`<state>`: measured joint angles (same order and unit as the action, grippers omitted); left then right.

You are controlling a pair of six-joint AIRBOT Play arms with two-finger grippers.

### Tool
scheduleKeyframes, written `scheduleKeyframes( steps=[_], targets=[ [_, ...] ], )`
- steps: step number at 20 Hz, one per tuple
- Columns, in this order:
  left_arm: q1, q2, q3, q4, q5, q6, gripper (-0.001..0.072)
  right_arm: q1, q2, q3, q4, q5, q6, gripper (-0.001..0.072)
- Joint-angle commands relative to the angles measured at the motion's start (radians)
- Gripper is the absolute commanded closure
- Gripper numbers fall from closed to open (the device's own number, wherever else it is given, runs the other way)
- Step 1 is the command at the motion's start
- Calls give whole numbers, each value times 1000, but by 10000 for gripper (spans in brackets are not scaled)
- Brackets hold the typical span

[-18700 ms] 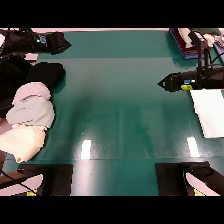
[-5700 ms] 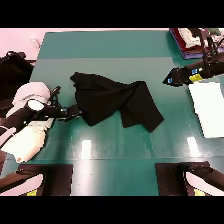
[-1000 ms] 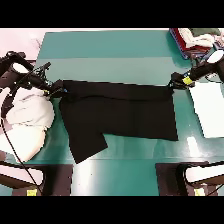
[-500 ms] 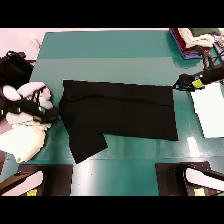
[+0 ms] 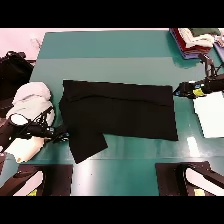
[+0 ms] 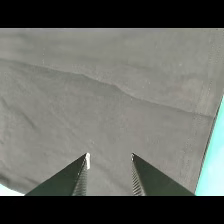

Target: Fold the shirts.

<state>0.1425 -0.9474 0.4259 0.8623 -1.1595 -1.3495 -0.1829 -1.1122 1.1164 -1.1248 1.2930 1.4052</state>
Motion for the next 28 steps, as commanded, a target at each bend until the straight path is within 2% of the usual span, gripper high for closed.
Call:
scheduleKeyframes(
  steps=[1,2,4,7,9,12,15,17,19,20,21,22,23,24,26,28],
  targets=[
    [1,6,-19,-85,41,49,535,0,9,-9,-5,23,-1,390],
    [1,6,-16,-85,45,60,686,-4,9,-10,-19,38,-1,390],
    [1,6,2,-77,29,68,685,-39,11,-40,-55,89,-1,390],
    [1,6,54,-47,-6,69,685,-162,32,-197,-138,150,-6,381],
    [1,6,79,-45,-8,69,685,-273,43,-326,-142,147,-28,179],
    [1,6,96,-45,-3,69,685,-404,19,-479,-71,141,-74,187],
    [1,6,96,-45,0,68,685,-425,-17,-554,42,86,-114,214],
    [1,6,96,-45,0,68,685,-379,-41,-564,85,47,-115,282],
    [1,6,96,-45,-2,68,685,-307,-61,-563,85,34,-115,285],
    [1,6,96,-45,-9,68,685,-271,-68,-563,83,32,-115,349],
    [1,9,100,-34,-17,69,685,-241,-68,-563,73,27,-116,502],
    [1,23,108,-10,-21,69,686,-220,-56,-563,63,22,-116,591],
    [1,61,118,27,-24,68,686,-208,-25,-561,34,14,-116,593],
    [1,105,129,68,-37,50,686,-208,19,-561,9,17,-116,666],
    [1,195,146,140,-99,-5,686,-233,117,-557,-31,51,-116,692],
    [1,282,146,153,-186,-13,686,-268,215,-527,-68,121,-116,692]
  ],
)
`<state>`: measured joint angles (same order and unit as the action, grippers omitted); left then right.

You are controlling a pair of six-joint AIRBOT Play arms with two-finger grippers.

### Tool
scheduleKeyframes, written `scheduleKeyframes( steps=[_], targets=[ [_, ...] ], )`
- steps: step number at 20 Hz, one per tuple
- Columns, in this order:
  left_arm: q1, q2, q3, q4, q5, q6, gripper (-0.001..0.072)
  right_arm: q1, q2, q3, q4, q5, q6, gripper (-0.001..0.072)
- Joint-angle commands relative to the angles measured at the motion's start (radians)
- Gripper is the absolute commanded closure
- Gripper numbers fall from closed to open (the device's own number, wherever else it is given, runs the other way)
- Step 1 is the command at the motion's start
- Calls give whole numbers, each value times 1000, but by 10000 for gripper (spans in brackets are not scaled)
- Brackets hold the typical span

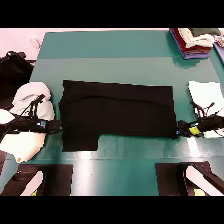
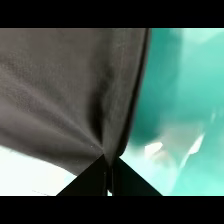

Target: Fold the shirts.

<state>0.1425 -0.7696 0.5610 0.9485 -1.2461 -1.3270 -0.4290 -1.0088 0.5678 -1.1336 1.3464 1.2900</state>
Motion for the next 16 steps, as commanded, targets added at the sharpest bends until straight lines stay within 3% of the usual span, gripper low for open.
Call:
scheduleKeyframes(
  steps=[1,4,6,10,13,16],
  targets=[
    [1,145,11,67,-144,-43,686,-37,159,50,-88,103,-1,692],
    [1,205,38,67,-263,-48,686,-59,266,146,-127,179,0,693],
    [1,204,95,66,-270,-55,687,-37,303,196,-127,180,12,693],
    [1,124,204,66,-62,-20,686,75,218,285,-126,106,41,693],
    [1,-56,254,50,24,26,686,151,47,365,-124,39,74,693],
    [1,-269,325,-62,105,104,685,210,-140,486,-115,6,101,692]
  ],
)
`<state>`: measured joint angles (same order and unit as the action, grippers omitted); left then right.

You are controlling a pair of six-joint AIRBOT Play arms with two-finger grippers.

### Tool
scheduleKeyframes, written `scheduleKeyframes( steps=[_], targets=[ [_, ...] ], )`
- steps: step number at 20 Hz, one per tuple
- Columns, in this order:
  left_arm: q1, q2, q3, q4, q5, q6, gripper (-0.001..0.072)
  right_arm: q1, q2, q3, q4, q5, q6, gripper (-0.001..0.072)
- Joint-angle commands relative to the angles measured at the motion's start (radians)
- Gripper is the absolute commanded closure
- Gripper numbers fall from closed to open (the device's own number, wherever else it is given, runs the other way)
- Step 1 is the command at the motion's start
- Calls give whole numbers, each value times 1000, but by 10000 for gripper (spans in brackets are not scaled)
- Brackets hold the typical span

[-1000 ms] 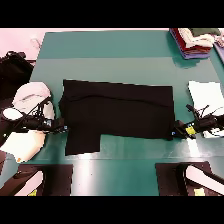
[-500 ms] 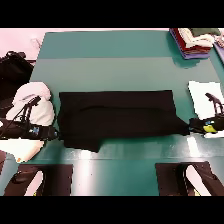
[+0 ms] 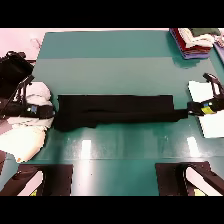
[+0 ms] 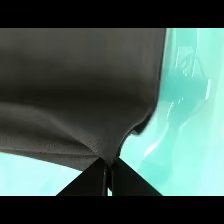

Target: Fold the shirts.

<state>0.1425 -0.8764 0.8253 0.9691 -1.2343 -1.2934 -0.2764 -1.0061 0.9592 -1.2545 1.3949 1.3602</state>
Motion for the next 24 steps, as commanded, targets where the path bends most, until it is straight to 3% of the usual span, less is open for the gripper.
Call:
scheduleKeyframes(
  steps=[1,3,4,5,6,7,8,10,11,12,13,17,19,22,23,24],
  targets=[
    [1,-232,90,-119,109,101,685,70,-193,132,6,-43,31,692],
    [1,-353,156,-142,127,124,684,80,-282,201,59,-71,29,690],
    [1,-406,195,-142,128,122,683,75,-316,232,103,-87,26,622],
    [1,-443,230,-143,126,113,677,60,-343,260,147,-94,26,434],
    [1,-462,260,-144,124,102,464,35,-364,284,190,-87,19,325],
    [1,-467,285,-144,127,74,302,10,-377,299,225,-70,-12,319],
    [1,-467,311,-144,126,70,298,-16,-383,303,237,-50,-32,319],
    [1,-467,349,-148,116,70,301,-81,-383,275,235,-21,-65,291],
    [1,-467,359,-164,101,72,446,-119,-384,246,235,-5,-74,225],
    [1,-467,359,-195,90,72,688,-156,-384,207,243,-5,-92,219],
    [1,-467,358,-224,92,72,683,-189,-387,163,242,-16,-109,200],
    [-73,-468,358,-262,124,64,685,-246,-473,52,334,-48,-177,202],
    [-178,-481,358,-253,168,7,685,-228,-536,37,386,-72,-193,208],
    [-333,-540,363,-240,270,-22,686,-160,-591,39,444,-116,-203,277],
    [-377,-573,372,-240,292,-40,686,-135,-600,45,451,-130,-204,352],
    [-413,-608,391,-240,303,-42,686,-110,-600,55,450,-129,-219,512]
  ],
)
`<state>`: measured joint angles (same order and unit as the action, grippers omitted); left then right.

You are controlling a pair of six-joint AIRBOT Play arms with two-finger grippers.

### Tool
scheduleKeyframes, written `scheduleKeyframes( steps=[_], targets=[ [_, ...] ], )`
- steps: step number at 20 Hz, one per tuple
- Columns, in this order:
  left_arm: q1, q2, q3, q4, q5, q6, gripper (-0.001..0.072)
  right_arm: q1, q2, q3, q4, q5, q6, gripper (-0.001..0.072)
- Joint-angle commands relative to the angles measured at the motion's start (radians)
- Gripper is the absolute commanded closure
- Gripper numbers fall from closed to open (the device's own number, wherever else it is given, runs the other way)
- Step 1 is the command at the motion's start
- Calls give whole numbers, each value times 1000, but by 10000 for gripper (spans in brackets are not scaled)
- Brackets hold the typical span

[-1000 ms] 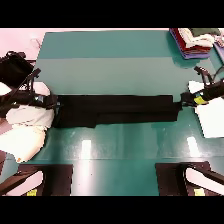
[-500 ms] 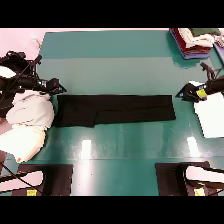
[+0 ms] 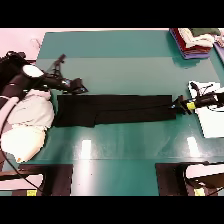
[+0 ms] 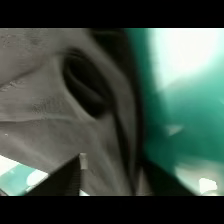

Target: Fold the shirts.

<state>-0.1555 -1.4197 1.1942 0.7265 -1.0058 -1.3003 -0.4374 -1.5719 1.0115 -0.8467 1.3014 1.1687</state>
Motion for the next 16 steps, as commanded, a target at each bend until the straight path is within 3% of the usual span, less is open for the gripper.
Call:
scheduleKeyframes(
  steps=[1,2,7,11,16],
  targets=[
    [-144,-106,50,3,76,-35,686,66,-29,24,41,-16,-39,662],
    [-171,-154,90,3,70,-38,686,68,-18,55,42,9,-40,692],
    [-289,-362,299,8,62,-87,686,84,158,242,70,143,-11,693],
    [-346,-494,428,44,18,-144,686,166,268,388,126,147,51,693],
    [-364,-520,443,59,33,-169,686,346,288,560,128,138,112,693]
  ],
)
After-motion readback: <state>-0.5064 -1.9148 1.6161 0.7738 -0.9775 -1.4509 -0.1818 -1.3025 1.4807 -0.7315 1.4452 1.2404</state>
